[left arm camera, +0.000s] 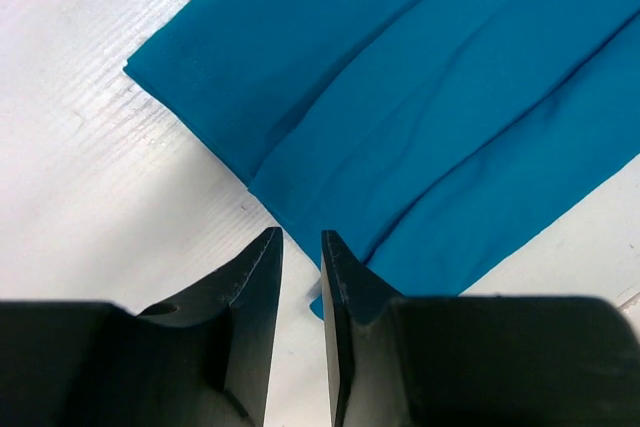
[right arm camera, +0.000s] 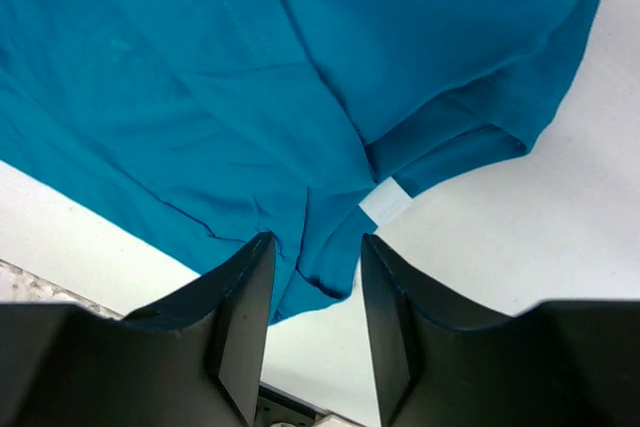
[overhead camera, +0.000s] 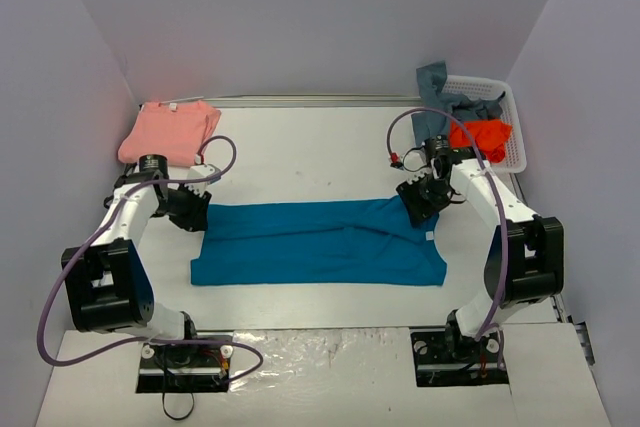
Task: Fold and stack the t-shirts
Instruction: Fold the other side of the tshirt into a rectangle
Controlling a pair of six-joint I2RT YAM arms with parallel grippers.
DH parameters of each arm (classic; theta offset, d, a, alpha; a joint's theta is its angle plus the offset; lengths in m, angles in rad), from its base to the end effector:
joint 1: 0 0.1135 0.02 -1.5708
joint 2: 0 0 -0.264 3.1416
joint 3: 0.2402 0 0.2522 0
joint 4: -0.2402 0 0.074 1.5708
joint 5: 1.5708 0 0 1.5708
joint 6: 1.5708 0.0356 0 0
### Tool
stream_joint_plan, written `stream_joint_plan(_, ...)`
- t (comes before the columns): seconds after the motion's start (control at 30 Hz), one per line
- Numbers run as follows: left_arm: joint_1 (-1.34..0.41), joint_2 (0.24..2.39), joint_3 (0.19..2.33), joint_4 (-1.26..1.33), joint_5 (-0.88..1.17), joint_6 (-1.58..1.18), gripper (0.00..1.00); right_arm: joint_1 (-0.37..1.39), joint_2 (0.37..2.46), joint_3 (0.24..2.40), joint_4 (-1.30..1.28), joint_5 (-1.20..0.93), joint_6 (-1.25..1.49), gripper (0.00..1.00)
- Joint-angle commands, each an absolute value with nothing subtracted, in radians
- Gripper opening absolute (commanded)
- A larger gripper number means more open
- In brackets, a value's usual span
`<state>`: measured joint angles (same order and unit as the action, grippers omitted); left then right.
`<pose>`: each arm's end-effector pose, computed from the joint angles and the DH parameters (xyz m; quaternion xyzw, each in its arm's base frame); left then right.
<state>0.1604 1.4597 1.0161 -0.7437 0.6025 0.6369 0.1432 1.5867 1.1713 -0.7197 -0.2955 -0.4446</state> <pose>0.2761 0.0242 0.2291 0.2762 0.8976 -0.1978 0.2808 0.3134 0.0557 0.2355 -0.3102 0.9151 0.1100 0.2329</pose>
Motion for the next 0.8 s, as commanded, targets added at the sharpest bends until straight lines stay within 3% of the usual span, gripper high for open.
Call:
stream_joint_plan(0.0, 0.169, 1.410, 1.031, -0.765, 0.635, 0.681, 0.22, 0.156, 1.592, 1.198, -0.782, -0.287, -0.460, 0.40)
stream_joint_plan(0.2, 0.169, 1.414, 1.058, -0.769, 0.630, 0.661, 0.22, 0.158, 1.627, 1.250, -0.785, -0.299, -0.469, 0.41)
stream_joint_plan(0.77, 0.169, 1.425, 1.072, -0.736, 0.664, 0.581, 0.23, 0.166, 1.911, 1.374, -0.772, -0.468, -0.523, 0.33)
